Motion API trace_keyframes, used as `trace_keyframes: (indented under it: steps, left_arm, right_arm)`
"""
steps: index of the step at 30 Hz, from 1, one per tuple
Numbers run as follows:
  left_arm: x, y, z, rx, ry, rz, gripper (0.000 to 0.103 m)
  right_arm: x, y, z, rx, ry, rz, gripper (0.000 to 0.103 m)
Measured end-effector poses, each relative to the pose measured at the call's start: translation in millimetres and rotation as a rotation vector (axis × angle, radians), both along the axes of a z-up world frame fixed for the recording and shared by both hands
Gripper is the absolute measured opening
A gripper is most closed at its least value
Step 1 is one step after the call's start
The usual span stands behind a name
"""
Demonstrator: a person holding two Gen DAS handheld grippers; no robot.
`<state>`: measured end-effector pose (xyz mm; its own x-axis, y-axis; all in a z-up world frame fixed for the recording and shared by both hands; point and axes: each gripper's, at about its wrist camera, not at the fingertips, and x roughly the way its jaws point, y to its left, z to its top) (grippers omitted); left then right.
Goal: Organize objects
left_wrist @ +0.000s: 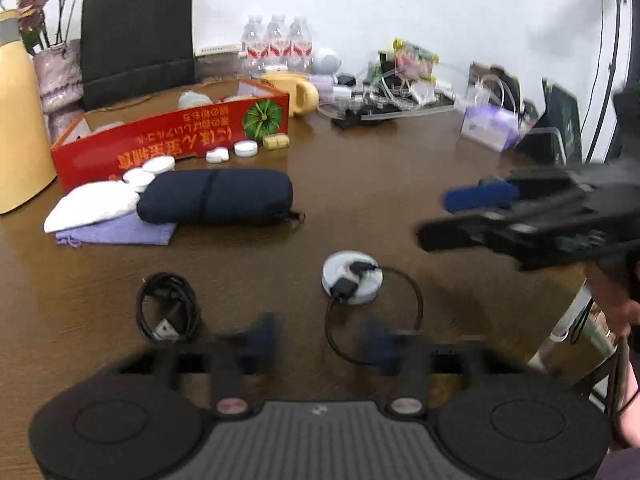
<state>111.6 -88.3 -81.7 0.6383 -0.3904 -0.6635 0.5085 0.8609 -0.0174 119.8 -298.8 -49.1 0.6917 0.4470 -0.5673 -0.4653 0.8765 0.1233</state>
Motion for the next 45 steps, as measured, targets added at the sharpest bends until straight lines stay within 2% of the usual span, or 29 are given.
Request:
trace_keyframes:
  steps: [1, 4, 5, 7, 11, 14, 17, 19, 21, 23, 26, 29, 31, 34, 35, 36, 38, 40, 41, 42, 43, 44, 45]
  left_arm:
    - [-1.4, -0.7, 0.1, 0.009, 0.002, -0.008, 0.004]
    - [-7.2, 5.6, 3.1, -0.018, -0.007, -0.025, 0.003]
    - [-8.0, 7.4, 3.5, -0.020, -0.014, -0.020, 0.002]
    - [-8.2, 10.7, 4.1, -0.018, -0.017, 0.005, 0.002]
    - [-8.6, 23.0, 9.4, -0.025, -0.035, 0.032, 0.002]
    - [-8.9, 40.8, 16.5, 0.004, -0.068, 0.087, 0.002]
    - [-6.6, 59.6, 15.8, 0.002, -0.036, 0.071, 0.002]
    - [-9.6, 57.9, 10.2, 0.045, -0.034, 0.084, 0.008]
    - [-11.0, 62.9, 7.0, 0.055, -0.032, 0.102, 0.008]
    - [-10.4, 76.9, 8.7, 0.039, -0.050, 0.160, 0.009]
    - [-9.4, 88.5, 11.1, 0.030, -0.076, 0.188, 0.018]
    - [-12.4, 85.9, 14.4, 0.025, -0.093, 0.159, 0.038]
    - [-19.9, 89.8, 23.9, -0.033, -0.122, 0.142, 0.041]
    - [-32.3, 92.7, 32.6, -0.121, -0.143, 0.037, 0.048]
    - [-37.0, 90.1, 32.3, -0.128, -0.155, -0.001, 0.055]
    - [-40.1, 84.5, 30.4, -0.116, -0.161, -0.048, 0.058]
    - [-40.3, 72.6, 23.9, -0.082, -0.157, -0.093, 0.058]
    - [-30.2, 64.9, 13.7, -0.051, -0.115, -0.075, 0.046]
    - [-25.4, 63.9, 9.5, -0.037, -0.099, -0.048, 0.019]
    - [-20.2, 64.3, 6.4, -0.028, -0.077, -0.018, 0.011]
    - [-17.9, 66.5, 5.6, -0.045, -0.059, -0.009, 0.010]
    - [-18.8, 70.3, 5.6, -0.059, -0.063, -0.007, 0.004]
    - [-20.5, 72.2, 7.8, -0.068, -0.077, 0.003, 0.001]
  right_arm:
    - [5.1, 4.4, -4.0, -0.014, -0.002, 0.008, 0.059]
    - [17.0, 18.1, -14.2, -0.032, 0.007, 0.001, 0.056]
    - [20.1, 22.2, -17.0, -0.014, 0.015, 0.008, 0.050]
    - [23.8, 31.4, -24.6, -0.029, 0.036, 0.005, 0.045]
    - [22.8, 31.9, -27.0, 0.003, 0.055, -0.014, 0.044]
    - [17.3, 36.1, -27.0, -0.017, 0.035, -0.029, 0.044]
    - [14.7, 41.8, -25.2, -0.046, 0.015, -0.045, 0.045]
    - [13.7, 42.7, -22.6, -0.057, 0.013, -0.059, 0.043]
    - [6.6, 41.8, -15.4, -0.054, -0.024, -0.065, 0.043]
    - [-2.5, 39.8, -7.7, -0.040, -0.054, -0.052, 0.045]
    - [-14.3, 48.4, -4.5, -0.033, -0.067, 0.019, 0.054]
    - [-17.5, 74.3, -17.1, -0.087, -0.063, 0.107, 0.052]
    - [-18.4, 87.5, -24.4, -0.131, -0.069, 0.120, 0.050]
    - [-18.7, 91.1, -25.4, -0.116, -0.059, 0.143, 0.050]
    - [-17.8, 91.9, -25.8, -0.122, -0.056, 0.155, 0.052]
    - [-16.6, 93.7, -27.1, -0.131, -0.050, 0.163, 0.052]
    - [-14.0, 96.5, -28.6, -0.144, -0.049, 0.172, 0.053]
    - [-8.5, 99.2, -31.4, -0.135, -0.044, 0.185, 0.052]
    - [-5.1, 99.1, -32.9, -0.121, -0.042, 0.183, 0.049]
    - [-3.0, 99.2, -33.5, -0.107, -0.039, 0.181, 0.045]
    - [-1.9, 99.5, -33.5, -0.106, -0.043, 0.173, 0.033]
    - [-1.3, 99.8, -32.8, -0.106, -0.040, 0.168, 0.007]
    - [-0.8, 98.8, -31.6, -0.105, -0.032, 0.156, 0.001]
